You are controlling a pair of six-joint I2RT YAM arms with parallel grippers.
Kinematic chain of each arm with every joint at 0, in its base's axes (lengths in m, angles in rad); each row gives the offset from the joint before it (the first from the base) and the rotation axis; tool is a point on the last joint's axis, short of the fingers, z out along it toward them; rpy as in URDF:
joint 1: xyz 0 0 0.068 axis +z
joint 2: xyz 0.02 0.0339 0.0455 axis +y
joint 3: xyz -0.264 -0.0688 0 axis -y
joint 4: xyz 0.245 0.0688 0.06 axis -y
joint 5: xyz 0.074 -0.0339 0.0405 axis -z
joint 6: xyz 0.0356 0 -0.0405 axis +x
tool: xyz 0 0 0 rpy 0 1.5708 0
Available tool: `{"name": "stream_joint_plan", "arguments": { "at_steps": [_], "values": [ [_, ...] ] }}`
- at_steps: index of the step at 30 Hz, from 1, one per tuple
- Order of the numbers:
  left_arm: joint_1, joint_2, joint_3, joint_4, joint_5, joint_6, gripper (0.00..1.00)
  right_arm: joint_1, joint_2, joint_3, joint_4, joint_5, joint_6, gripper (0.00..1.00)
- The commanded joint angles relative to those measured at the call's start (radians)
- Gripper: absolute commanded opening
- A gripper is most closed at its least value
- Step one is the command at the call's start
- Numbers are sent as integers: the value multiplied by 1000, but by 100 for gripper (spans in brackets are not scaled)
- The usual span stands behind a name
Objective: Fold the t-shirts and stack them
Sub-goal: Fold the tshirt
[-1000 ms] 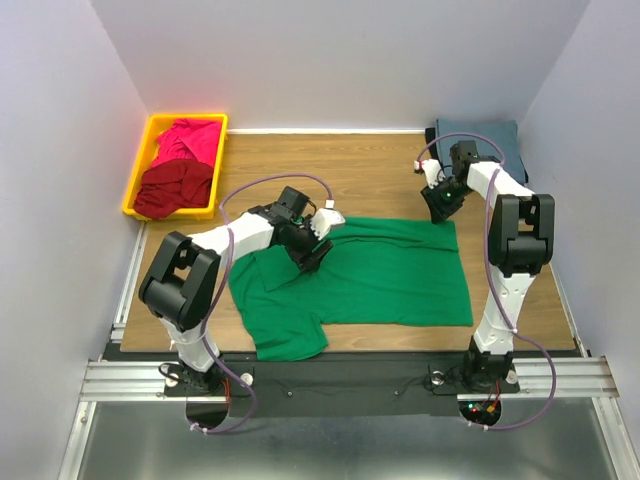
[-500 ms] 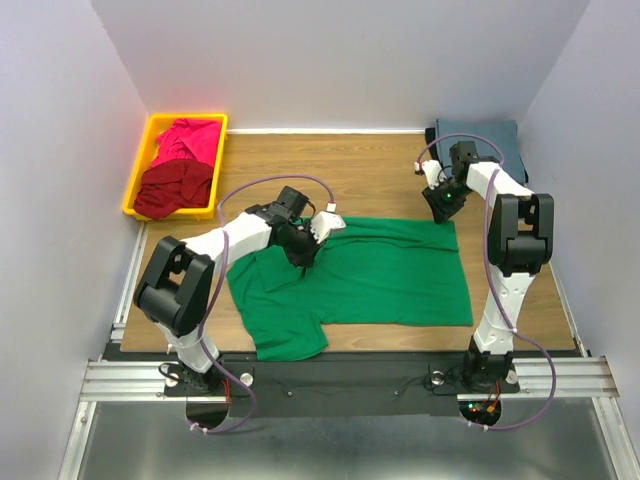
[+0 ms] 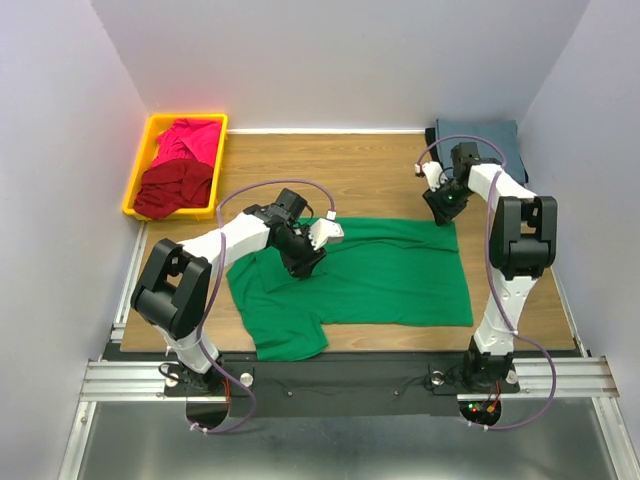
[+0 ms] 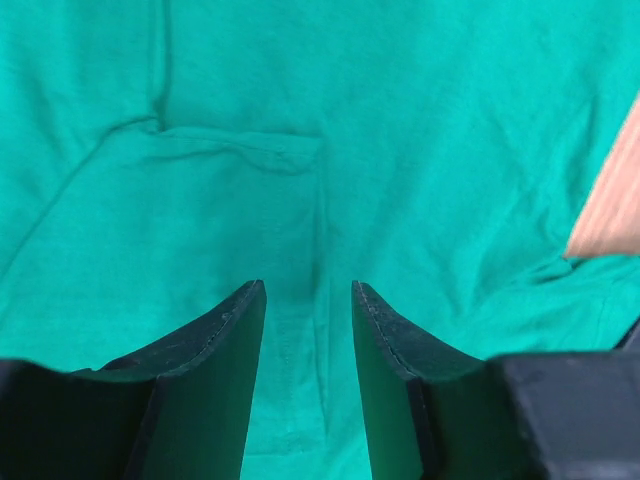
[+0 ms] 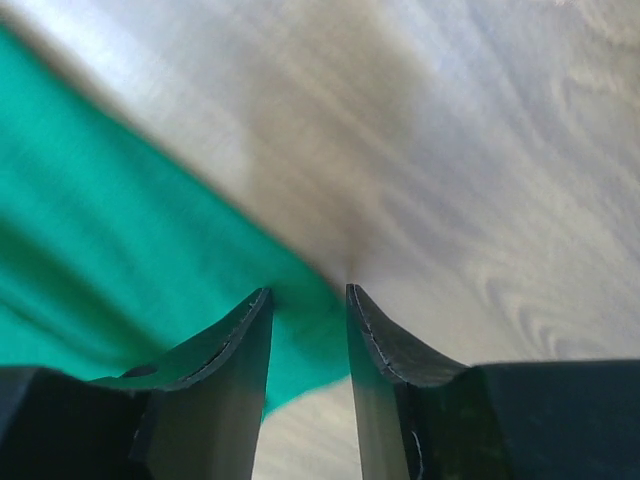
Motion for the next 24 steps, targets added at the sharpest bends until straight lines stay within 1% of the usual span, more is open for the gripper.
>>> {"name": "stream_joint_plan", "arguments": {
  "at_steps": [1, 5, 8, 10, 11, 15, 18, 22, 24],
  "values": [
    [-3, -31, 17, -61, 71, 51, 52, -8, -177, -29, 11, -23, -63, 41],
    [14, -68, 42, -44, 117, 24, 52, -6, -283, -88, -15, -61, -130, 41],
    [20, -51, 72, -14, 120, -7, 53, 3, -344, -144, -79, -91, -202, 39],
    [37, -30, 80, 8, 128, -30, 53, 38, -369, -183, -82, -85, -231, 39],
    [66, -4, 81, 31, 144, -59, 53, 69, -386, -219, -82, -74, -238, 39],
    [151, 56, 103, 80, 204, -149, 56, 144, -392, -273, -39, -46, -225, 39],
    [187, 90, 121, 111, 229, -192, 56, 205, -386, -292, 1, -23, -212, 37],
    [219, 130, 137, 123, 232, -200, 56, 270, -366, -313, 37, -5, -189, 31],
    [225, 151, 138, 123, 229, -199, 56, 299, -360, -318, 47, 3, -182, 31]
  ]
}}
